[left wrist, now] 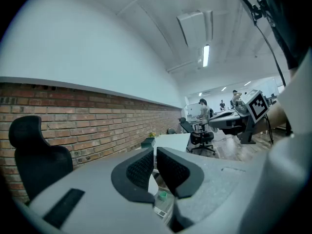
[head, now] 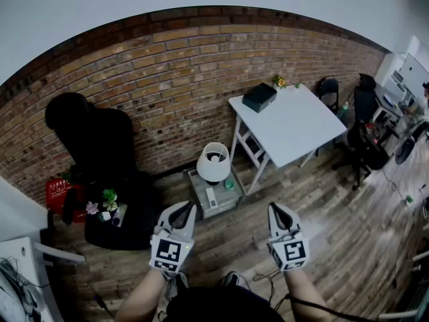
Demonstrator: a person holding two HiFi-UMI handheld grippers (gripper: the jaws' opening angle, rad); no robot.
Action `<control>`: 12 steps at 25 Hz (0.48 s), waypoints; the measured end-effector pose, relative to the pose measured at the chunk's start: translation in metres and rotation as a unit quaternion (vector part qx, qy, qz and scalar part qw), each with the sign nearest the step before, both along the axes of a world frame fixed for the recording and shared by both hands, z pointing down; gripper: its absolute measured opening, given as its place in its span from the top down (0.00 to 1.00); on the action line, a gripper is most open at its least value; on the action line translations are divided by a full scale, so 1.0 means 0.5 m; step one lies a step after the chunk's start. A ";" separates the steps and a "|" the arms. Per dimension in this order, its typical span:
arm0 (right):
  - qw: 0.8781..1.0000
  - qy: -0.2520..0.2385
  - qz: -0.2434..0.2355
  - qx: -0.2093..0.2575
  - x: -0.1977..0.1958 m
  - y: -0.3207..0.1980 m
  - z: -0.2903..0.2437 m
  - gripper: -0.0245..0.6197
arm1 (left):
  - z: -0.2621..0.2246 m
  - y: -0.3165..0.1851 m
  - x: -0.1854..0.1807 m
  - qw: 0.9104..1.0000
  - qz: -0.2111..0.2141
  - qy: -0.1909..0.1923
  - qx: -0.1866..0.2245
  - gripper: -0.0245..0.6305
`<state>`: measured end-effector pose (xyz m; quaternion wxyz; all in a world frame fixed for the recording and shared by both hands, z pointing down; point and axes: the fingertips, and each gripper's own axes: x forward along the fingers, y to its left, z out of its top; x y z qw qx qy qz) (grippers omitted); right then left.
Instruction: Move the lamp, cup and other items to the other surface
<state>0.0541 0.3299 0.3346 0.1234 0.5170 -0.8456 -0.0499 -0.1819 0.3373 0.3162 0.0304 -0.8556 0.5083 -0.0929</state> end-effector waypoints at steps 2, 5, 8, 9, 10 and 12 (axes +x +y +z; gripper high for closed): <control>1.000 0.000 0.012 0.005 -0.034 0.001 -0.002 0.96 | 0.003 0.002 -0.044 1.000 0.006 0.001 -0.006 0.93; 0.999 0.003 0.039 -0.001 -0.077 0.004 -0.005 0.96 | 0.006 -0.002 -0.109 1.000 0.018 0.001 -0.011 0.93; 0.998 0.005 0.063 -0.002 -0.116 0.013 -0.007 0.96 | 0.009 -0.008 -0.163 0.999 0.034 0.004 -0.013 0.93; 0.997 0.005 0.071 -0.003 -0.126 0.018 -0.004 0.96 | 0.012 -0.008 -0.177 0.999 0.041 0.004 -0.012 0.93; 0.997 0.004 0.078 -0.003 -0.136 0.022 -0.001 0.96 | 0.014 -0.008 -0.191 0.999 0.049 0.003 -0.011 0.93; 0.996 -0.004 0.089 0.000 -0.156 0.030 0.002 0.96 | 0.018 -0.011 -0.220 0.998 0.063 0.003 -0.007 0.93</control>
